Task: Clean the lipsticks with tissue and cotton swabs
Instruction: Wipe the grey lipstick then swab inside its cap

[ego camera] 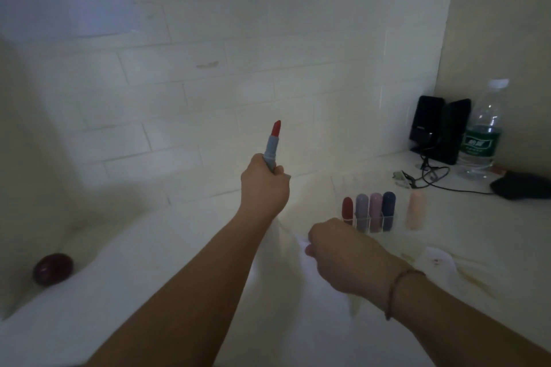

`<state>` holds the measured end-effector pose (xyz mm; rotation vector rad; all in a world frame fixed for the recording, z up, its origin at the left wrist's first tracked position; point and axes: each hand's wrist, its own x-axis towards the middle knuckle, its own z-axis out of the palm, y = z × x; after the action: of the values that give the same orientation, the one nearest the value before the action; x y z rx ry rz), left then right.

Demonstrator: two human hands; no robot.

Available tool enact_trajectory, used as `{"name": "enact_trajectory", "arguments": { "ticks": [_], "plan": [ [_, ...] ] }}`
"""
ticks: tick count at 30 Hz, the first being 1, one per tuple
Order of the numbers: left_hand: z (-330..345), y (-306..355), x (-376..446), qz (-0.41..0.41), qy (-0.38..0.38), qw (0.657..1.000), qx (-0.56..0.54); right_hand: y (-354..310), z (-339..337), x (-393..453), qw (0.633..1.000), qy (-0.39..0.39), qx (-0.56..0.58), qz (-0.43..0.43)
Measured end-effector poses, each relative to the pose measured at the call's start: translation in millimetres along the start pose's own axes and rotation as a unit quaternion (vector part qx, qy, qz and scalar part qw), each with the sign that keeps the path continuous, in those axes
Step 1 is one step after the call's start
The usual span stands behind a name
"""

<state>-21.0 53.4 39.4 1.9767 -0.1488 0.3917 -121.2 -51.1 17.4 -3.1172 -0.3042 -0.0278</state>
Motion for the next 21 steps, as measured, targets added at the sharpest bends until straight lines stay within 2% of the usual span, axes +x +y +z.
{"name": "enact_trajectory", "arguments": {
  "ticks": [2, 3, 5, 7, 10, 12, 14, 15, 16, 17, 18, 19, 20, 21],
  "plan": [
    [1, 1, 0, 0.010, -0.009, 1.000, 0.014, 13, -15, -15, 0.999, -0.015, -0.022, 0.027],
    [1, 1, 0, 0.018, -0.013, 0.999, 0.028, 23, -22, -26, 0.999, 0.005, -0.021, 0.047],
    [2, 0, 1, 0.024, -0.003, 0.999, 0.038, 49, -38, -51, 0.987, 0.077, 0.098, 0.097],
    [0, -3, 5, 0.002, 0.015, 1.000, -0.015, 72, -45, -74, 0.937, 0.091, 0.308, 0.141],
    [0, 1, 8, -0.035, 0.006, 0.995, -0.098, 106, -40, -94, 0.825, 0.075, 0.539, 0.152],
    [0, 11, 6, -0.018, -0.012, 0.994, -0.110, 126, -34, -97, 0.791, 0.069, 0.589, 0.147],
    [-3, 29, 1, 0.023, -0.020, 0.996, -0.086, 141, -31, -99, 0.777, 0.070, 0.611, 0.135],
    [-5, 38, -3, 0.038, -0.026, 0.994, -0.097, 146, -30, -100, 0.767, 0.069, 0.628, 0.112],
    [-3, 48, -8, 0.039, -0.042, 0.988, -0.146, 153, -28, -99, 0.743, 0.067, 0.661, 0.085],
    [-1, 57, -16, 0.017, -0.079, 0.968, -0.239, 158, -26, -99, 0.705, 0.059, 0.704, 0.055],
    [6, 65, -25, -0.025, -0.134, 0.925, -0.354, 161, -24, -98, 0.669, 0.053, 0.741, 0.026],
    [17, 70, -35, -0.071, -0.198, 0.869, -0.447, 164, -21, -96, 0.661, 0.064, 0.748, 0.009],
    [31, 71, -45, -0.108, -0.246, 0.821, -0.503, 167, -17, -93, 0.696, 0.100, 0.711, -0.003],
    [45, 69, -54, -0.137, -0.275, 0.794, -0.524, 169, -14, -90, 0.746, 0.155, 0.648, 0.007]
  ]
}}
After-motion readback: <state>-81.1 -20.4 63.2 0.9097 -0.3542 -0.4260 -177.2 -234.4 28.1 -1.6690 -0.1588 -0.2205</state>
